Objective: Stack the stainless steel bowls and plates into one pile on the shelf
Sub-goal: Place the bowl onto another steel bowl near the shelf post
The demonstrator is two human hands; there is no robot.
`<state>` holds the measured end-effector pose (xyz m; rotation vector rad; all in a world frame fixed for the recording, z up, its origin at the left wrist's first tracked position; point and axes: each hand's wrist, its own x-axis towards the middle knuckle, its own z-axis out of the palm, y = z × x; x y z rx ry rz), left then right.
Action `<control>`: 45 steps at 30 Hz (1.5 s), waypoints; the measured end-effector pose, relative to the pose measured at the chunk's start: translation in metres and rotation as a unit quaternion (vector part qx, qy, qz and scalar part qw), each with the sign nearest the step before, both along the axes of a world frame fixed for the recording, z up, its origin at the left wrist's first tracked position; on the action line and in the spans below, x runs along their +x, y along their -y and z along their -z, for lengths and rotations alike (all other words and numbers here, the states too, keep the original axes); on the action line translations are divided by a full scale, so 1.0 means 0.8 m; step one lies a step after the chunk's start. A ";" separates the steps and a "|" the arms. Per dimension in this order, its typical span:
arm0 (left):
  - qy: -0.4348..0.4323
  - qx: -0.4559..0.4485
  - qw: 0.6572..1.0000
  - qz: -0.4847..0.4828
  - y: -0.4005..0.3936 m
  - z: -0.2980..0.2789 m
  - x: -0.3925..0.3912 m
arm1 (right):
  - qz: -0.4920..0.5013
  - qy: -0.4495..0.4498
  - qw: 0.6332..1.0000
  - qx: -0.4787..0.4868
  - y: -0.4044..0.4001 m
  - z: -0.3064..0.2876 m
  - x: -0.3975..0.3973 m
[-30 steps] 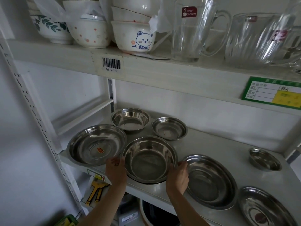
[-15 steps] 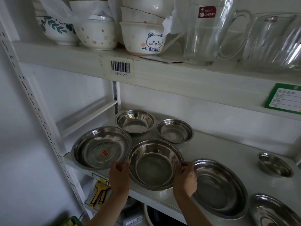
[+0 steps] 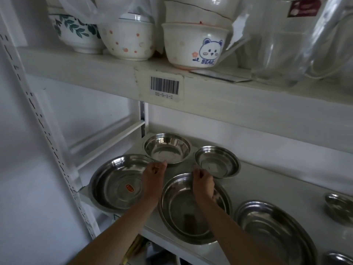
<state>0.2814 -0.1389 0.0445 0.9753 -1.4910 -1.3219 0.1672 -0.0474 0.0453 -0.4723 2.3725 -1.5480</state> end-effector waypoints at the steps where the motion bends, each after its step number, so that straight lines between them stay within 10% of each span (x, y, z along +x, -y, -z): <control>1: -0.001 0.006 1.000 0.007 0.012 0.001 -0.002 | -0.009 0.009 1.000 -0.002 0.012 0.000 -0.004; 24: 0.180 -0.022 0.982 -0.059 0.249 0.033 -0.055 | 0.005 0.036 0.986 0.166 0.172 0.023 -0.073; 45: 0.331 0.010 0.943 -0.039 0.305 0.055 -0.094 | 0.028 0.255 0.967 0.008 0.204 0.055 -0.102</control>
